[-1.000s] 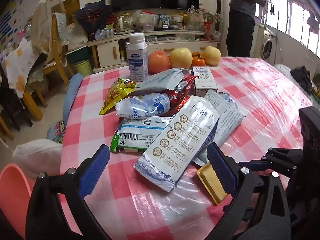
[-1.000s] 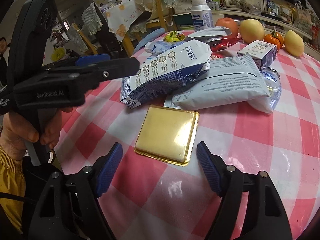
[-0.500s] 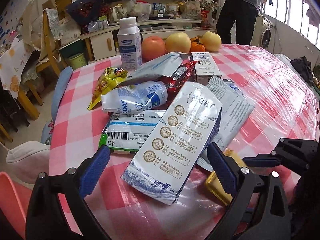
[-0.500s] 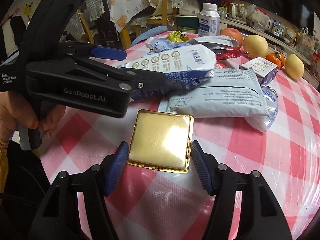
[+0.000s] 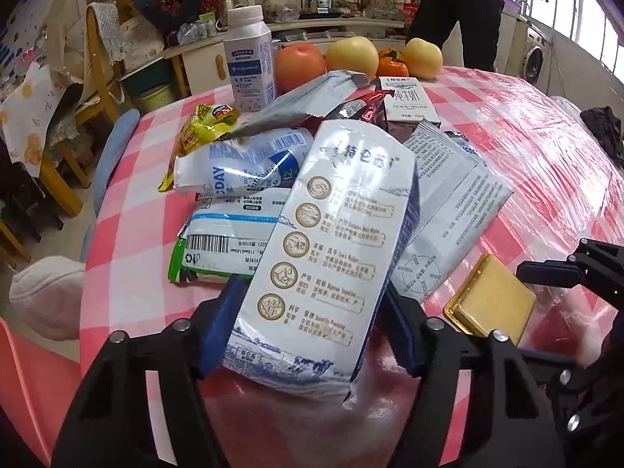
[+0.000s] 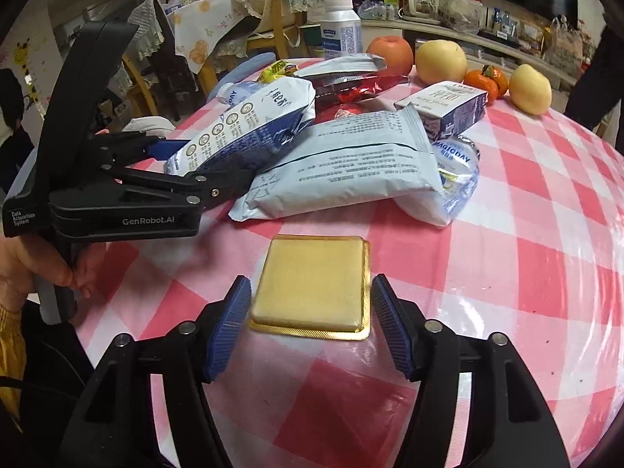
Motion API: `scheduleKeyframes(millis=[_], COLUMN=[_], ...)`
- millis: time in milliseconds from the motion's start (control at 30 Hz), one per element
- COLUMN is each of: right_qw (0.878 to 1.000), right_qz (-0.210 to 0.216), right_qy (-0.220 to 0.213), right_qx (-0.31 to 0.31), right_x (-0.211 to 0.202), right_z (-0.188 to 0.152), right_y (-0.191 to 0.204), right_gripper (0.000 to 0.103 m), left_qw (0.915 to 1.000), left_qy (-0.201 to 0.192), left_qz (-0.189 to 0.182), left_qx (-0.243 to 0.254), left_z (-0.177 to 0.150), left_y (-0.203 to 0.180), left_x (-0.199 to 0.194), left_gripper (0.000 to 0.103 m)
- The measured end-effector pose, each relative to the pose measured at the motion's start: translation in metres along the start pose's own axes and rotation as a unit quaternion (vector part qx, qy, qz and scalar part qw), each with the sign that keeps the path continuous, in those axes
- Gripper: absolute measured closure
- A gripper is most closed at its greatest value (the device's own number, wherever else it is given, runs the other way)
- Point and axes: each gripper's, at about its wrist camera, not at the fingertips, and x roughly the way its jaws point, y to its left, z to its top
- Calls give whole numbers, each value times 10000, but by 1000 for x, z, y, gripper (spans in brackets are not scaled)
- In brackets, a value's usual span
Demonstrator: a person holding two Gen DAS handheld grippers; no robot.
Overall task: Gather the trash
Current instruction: 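Grasp the white milk packet with the left tool while the right tool grasps the gold packet, then carry both packets over the pink bucket and open both tools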
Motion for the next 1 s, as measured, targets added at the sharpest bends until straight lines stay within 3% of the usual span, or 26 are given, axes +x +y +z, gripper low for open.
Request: scheduleKeyframes(millis=[33, 200, 333, 667, 833, 1000], right_qw=[10000, 9999, 9988, 9987, 9983, 9975], right_qz=[-31, -129, -447, -429, -252, -8], right_qy=[-36, 26, -4, -152, -426, -627], right_qx=[-13, -29, -205, -243, -295, -333], right_x=[0, 4, 5, -1, -22, -40], right_z=[0, 0, 0, -4, -3, 5], right_y=[0, 2, 3, 4, 14, 33], right_gripper=[21, 21, 42, 42, 42, 42], left_qw=[10000, 9983, 9967, 9890, 9791, 9647], left_qy=[1, 21, -102, -459, -729, -1140], left_qz=[9, 11, 21, -82, -55, 362], left_qx=[-82, -587, -802, -1407, -1900, -2346], left_z=[-1, -8, -14, -31, -39, -46], left_y=[1, 10, 11, 14, 27, 49], left_x=[-1, -7, -19, -53, -78, -111], left_gripper=[42, 46, 46, 46, 46, 46])
